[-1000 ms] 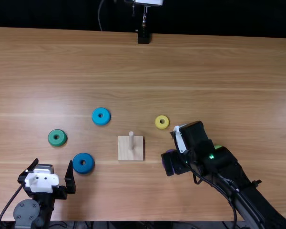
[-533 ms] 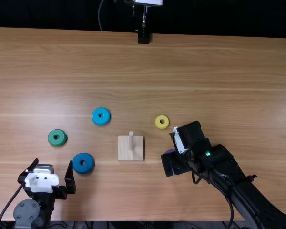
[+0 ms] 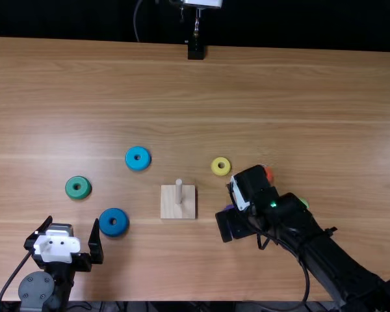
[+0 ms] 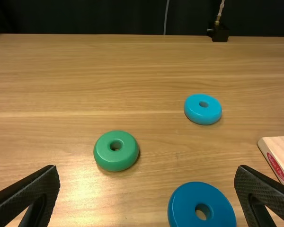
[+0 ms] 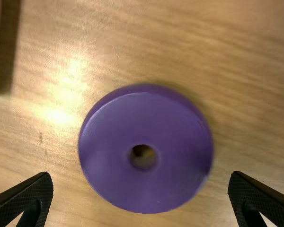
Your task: Build the Hanoi tower: stack the rings onto the peg from bottom to top in this color order: purple, dark blue, light blue, dark green, light green, yellow, orange.
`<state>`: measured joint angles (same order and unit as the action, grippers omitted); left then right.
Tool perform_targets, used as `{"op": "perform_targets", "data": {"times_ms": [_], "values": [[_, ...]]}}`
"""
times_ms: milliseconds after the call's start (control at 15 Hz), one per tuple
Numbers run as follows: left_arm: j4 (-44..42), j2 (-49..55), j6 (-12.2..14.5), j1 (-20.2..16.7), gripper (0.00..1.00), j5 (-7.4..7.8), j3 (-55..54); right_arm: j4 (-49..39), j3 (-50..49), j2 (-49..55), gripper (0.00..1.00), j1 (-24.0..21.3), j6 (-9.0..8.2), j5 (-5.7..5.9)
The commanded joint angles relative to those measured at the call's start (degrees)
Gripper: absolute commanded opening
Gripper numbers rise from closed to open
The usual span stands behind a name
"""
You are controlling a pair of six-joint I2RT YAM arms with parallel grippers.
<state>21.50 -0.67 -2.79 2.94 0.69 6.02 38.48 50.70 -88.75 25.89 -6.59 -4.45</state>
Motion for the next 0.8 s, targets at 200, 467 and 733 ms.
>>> {"op": "perform_targets", "data": {"times_ms": [200, 467, 733], "values": [[4.6, 0.7, 0.8, -0.2, 1.0, 0.68, -6.0, -0.2, 3.6, -4.2, 1.0, 1.8, -1.0, 0.55], [4.6, 0.7, 0.8, -0.2, 1.0, 0.68, -6.0, -0.4, 4.4, -7.1, 1.0, 1.9, -1.0, 3.82], [4.6, 0.7, 0.8, -0.2, 1.0, 0.68, -6.0, -0.6, 4.8, -7.6, 1.0, 1.9, -1.0, 3.92]]}}
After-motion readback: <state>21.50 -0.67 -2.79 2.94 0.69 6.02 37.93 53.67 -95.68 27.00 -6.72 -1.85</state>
